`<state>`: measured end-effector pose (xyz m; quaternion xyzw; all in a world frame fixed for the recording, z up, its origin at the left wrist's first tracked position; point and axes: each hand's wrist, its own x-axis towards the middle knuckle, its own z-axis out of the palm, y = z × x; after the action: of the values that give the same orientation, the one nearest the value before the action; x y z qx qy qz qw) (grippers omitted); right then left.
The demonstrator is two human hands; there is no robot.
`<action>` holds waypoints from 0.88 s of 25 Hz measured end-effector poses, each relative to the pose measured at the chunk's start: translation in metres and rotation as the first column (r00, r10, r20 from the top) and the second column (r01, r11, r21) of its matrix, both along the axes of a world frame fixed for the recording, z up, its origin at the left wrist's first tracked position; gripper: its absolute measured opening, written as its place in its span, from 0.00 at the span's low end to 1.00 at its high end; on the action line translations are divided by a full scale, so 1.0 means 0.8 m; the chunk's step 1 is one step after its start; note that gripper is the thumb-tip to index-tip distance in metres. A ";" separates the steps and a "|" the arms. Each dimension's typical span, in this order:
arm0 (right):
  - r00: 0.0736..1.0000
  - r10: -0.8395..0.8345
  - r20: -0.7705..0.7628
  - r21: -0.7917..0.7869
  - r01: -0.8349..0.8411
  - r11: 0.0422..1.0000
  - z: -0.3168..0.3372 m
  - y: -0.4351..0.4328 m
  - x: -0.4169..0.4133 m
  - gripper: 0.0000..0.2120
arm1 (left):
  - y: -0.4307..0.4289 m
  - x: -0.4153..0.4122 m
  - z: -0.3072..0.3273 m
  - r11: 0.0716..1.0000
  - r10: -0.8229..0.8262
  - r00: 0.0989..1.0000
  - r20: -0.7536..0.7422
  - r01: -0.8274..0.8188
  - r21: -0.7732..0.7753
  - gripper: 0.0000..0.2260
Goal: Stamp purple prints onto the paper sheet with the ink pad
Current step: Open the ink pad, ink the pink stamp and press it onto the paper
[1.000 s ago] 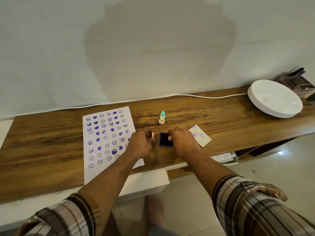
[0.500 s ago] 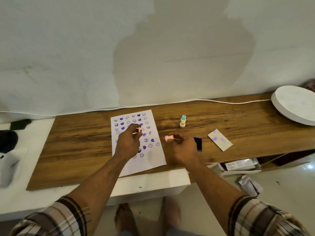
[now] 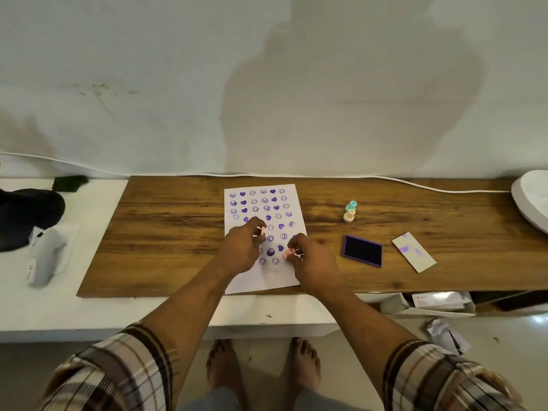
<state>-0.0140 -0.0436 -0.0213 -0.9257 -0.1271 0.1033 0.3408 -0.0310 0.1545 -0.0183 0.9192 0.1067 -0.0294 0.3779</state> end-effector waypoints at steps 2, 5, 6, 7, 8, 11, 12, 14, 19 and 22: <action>0.995 0.075 0.060 -0.075 -0.070 0.995 -0.004 0.003 0.003 0.08 | 0.000 -0.001 -0.003 1.000 -0.007 1.000 0.002 0.007 -0.005 0.15; 0.978 0.176 0.108 -0.203 -0.152 0.967 -0.008 0.008 0.003 0.12 | 0.004 0.000 -0.009 1.000 0.000 1.000 -0.004 0.000 -0.011 0.14; 0.974 0.201 0.108 -0.233 -0.172 0.957 -0.008 0.008 0.002 0.13 | 0.005 0.001 -0.010 1.000 0.008 1.000 -0.007 -0.008 -0.016 0.14; 0.968 0.223 0.112 -0.257 -0.188 0.948 -0.008 0.008 0.001 0.14 | 0.006 0.002 -0.011 1.000 0.013 1.000 -0.007 -0.013 -0.021 0.13; 0.964 0.237 0.118 -0.277 -0.197 0.940 -0.008 0.008 0.000 0.14 | 0.007 0.002 -0.012 1.000 0.014 1.000 -0.004 -0.014 -0.023 0.13; 0.951 0.271 0.146 -0.324 -0.213 0.922 -0.008 0.007 -0.002 0.14 | 0.008 0.002 -0.015 1.000 0.005 1.000 0.004 -0.005 -0.019 0.13; 0.945 0.288 0.156 -0.341 -0.222 0.913 -0.008 0.007 -0.003 0.14 | 0.009 0.003 -0.017 1.000 0.006 1.000 0.006 -0.005 -0.015 0.13; 0.926 0.335 0.173 -0.377 -0.252 0.891 -0.005 0.009 -0.002 0.14 | 0.009 0.004 -0.019 1.000 0.009 1.000 0.010 -0.008 -0.012 0.13; 0.898 0.408 0.162 -0.458 -0.298 0.838 0.003 0.014 0.006 0.17 | 0.008 0.007 -0.025 0.998 -0.024 0.999 0.025 0.023 0.062 0.12; 0.887 0.439 0.143 -0.471 -0.329 0.819 0.005 0.017 0.010 0.15 | 0.006 0.005 -0.021 0.997 -0.032 0.999 0.017 0.031 0.069 0.13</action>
<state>-0.0063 -0.0302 -0.0175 -0.9381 -0.3272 0.0811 0.0797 -0.0267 0.1595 -0.0352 0.9334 0.0897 -0.0232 0.3466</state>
